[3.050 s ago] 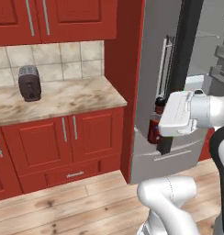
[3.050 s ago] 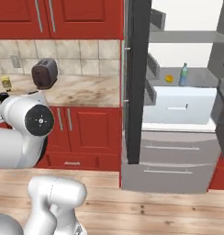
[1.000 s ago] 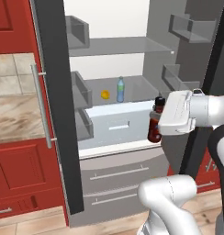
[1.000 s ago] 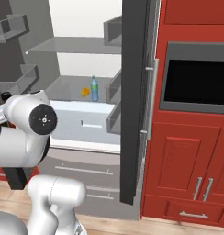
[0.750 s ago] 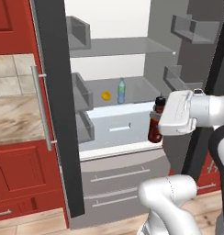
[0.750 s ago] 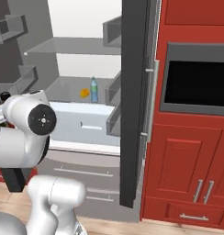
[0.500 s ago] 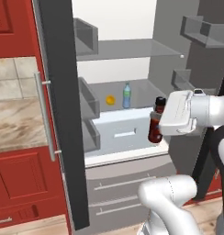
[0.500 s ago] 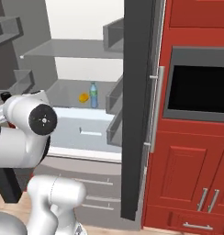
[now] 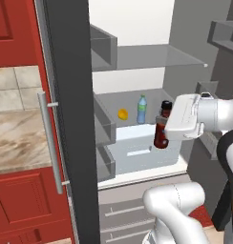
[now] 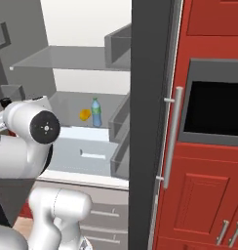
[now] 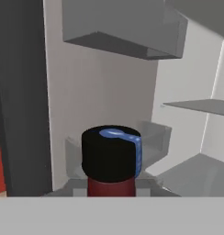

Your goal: Place the condiment bottle and mustard from the counter to the top shelf of the fridge. If the existing items in the fridge are on the top shelf, move them to other shelves.

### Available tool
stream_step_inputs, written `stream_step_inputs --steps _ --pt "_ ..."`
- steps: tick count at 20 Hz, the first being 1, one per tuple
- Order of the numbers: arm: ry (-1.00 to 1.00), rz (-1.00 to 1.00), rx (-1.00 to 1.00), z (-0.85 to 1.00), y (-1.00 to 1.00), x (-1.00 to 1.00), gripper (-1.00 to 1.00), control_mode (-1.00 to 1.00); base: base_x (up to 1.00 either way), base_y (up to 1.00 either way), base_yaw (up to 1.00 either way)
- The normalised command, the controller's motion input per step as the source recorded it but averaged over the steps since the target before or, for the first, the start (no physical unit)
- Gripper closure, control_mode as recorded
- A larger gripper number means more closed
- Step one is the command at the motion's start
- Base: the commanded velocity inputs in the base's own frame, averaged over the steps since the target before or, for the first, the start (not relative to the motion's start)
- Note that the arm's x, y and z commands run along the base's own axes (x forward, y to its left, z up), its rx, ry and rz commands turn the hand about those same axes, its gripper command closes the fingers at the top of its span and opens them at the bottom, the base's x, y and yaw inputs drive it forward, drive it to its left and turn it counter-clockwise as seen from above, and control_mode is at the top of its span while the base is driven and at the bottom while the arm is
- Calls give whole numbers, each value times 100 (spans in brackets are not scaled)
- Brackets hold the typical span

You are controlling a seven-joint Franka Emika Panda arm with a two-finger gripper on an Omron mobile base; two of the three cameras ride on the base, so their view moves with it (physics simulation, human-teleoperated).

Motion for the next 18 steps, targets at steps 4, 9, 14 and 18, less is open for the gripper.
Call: stream_step_inputs --steps 4,9,14,18 --pt "0 0 0 0 0 0 100 100 53 20 0" --pt "-6 -3 -7 35 5 8 100 -100 15 10 0" --pt "-17 -16 -10 83 -3 18 100 -100 0 0 0" --pt "-11 -21 0 66 -34 46 100 -100 0 0 0"
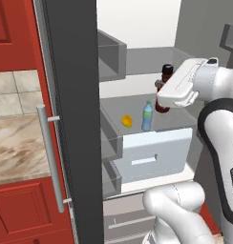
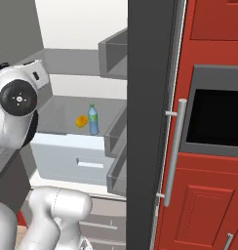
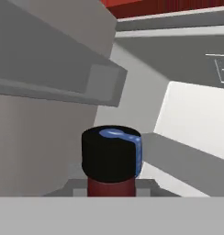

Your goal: Place the condiment bottle and mustard from the counter to the top shelf of the fridge. If the existing items in the fridge are on the top shelf, move them to other shelves.

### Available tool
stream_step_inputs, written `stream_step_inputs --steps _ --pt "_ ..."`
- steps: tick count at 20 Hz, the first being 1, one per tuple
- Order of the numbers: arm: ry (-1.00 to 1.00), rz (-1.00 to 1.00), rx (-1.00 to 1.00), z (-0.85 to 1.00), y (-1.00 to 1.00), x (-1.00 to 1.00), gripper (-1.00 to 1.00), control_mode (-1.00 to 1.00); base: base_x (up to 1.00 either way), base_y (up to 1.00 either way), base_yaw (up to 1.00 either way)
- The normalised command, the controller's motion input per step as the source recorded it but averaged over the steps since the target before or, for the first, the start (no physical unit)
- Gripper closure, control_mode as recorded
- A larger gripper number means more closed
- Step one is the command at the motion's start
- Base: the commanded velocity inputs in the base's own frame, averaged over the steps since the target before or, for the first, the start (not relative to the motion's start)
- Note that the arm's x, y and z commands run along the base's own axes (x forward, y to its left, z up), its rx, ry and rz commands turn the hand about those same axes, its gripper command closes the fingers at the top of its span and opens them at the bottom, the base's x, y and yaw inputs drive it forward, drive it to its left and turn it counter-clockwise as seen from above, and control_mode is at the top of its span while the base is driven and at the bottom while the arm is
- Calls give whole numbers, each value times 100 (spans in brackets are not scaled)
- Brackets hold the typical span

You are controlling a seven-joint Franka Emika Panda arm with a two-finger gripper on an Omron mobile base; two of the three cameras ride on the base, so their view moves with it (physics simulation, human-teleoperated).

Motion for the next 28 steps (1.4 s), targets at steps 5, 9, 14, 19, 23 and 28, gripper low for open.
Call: stream_step_inputs --steps 5,9,14,19,23,28 --pt "-7 -19 4 51 -47 60 100 -100 0 0 0" --pt "-10 -22 2 28 -18 68 100 -100 0 0 0" --pt "-12 -24 1 10 0 81 100 -100 0 0 0" --pt "-3 -16 11 0 -20 93 100 -100 0 0 0" --pt "7 -8 22 0 -31 84 100 -100 0 0 0" --pt "13 -1 14 0 -3 53 100 -100 0 0 0"
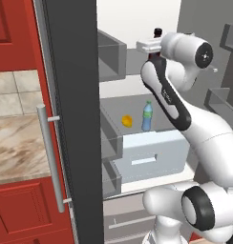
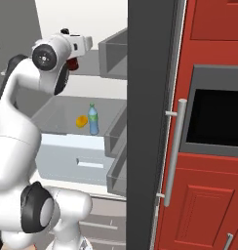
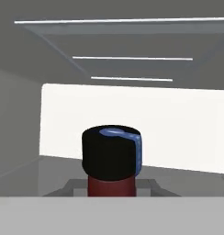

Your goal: Place the condiment bottle and mustard from the counter to the top shelf of the fridge. If the existing items in the fridge are on the top shelf, move them to other shelves.

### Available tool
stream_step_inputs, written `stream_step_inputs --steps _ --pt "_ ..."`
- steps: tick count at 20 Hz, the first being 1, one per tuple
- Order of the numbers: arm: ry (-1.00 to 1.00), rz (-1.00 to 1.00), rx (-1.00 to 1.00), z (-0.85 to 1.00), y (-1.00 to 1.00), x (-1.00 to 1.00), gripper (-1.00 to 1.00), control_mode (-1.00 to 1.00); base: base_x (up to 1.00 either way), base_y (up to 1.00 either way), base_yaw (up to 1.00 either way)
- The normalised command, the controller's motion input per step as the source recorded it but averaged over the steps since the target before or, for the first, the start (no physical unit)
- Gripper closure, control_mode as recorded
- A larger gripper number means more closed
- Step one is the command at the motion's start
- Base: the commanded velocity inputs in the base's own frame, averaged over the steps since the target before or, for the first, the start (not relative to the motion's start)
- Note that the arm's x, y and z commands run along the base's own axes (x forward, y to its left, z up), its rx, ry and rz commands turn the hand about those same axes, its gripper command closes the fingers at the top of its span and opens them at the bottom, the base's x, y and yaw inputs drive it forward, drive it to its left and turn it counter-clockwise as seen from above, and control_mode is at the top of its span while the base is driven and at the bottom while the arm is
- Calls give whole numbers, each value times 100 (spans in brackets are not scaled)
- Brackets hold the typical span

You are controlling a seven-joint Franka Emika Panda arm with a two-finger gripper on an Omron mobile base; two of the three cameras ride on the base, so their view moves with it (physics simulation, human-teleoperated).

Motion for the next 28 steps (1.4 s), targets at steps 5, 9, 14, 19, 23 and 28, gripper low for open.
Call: stream_step_inputs --steps 5,9,14,19,23,28 --pt "1 0 0 -22 1 29 100 -100 0 0 0" --pt "0 0 0 -38 0 58 100 -100 0 0 0" --pt "0 0 0 -35 0 63 100 -100 0 0 0" --pt "9 -1 5 21 0 58 100 -100 0 0 0" --pt "7 0 0 10 0 48 100 -100 0 0 0" --pt "-2 0 -1 -17 0 11 100 -100 0 0 0"
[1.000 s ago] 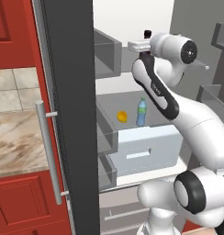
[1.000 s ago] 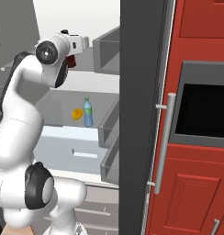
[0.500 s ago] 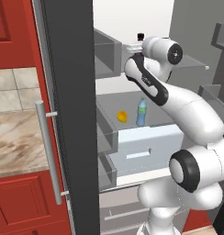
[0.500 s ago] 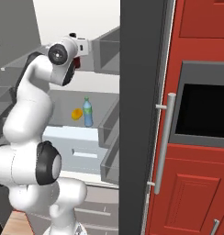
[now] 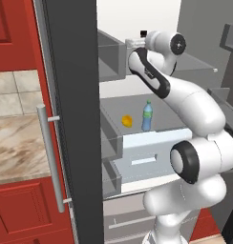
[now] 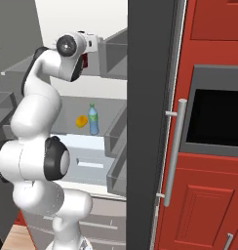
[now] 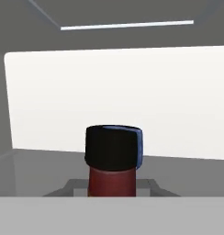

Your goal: Place the condiment bottle and mustard from the counter to the top shelf of the fridge. If the existing items in the fridge are on the top shelf, move them to other shelves.

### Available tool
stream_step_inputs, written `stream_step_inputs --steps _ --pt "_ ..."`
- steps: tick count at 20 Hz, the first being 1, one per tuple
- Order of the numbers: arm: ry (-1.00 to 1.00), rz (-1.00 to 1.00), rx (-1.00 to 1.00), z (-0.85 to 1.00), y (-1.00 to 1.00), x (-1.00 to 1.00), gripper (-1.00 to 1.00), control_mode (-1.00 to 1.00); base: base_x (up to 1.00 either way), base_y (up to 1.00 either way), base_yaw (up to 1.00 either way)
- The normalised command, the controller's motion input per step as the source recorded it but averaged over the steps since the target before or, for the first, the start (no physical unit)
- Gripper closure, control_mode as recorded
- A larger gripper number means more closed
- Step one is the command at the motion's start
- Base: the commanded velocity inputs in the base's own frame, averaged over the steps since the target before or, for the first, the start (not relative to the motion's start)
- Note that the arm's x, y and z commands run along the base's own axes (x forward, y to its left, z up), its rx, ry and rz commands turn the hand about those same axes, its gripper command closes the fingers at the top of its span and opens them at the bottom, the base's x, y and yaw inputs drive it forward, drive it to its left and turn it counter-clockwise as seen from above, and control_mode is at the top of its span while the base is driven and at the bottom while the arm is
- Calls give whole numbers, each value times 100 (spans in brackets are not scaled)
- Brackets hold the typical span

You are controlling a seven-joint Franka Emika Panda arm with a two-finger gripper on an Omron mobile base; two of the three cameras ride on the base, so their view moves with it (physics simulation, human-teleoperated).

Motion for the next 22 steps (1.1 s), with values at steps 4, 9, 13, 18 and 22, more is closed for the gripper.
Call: stream_step_inputs --steps 4,9,13,18,22 --pt "-6 0 -3 -15 0 0 100 -100 0 0 0" --pt "-1 0 0 -2 0 0 -100 -100 0 0 0" --pt "0 0 0 0 0 -6 -100 -100 0 0 0" --pt "-8 0 0 8 0 -39 -100 -100 0 0 0" --pt "-10 -5 0 24 0 -67 -100 -100 0 0 0"
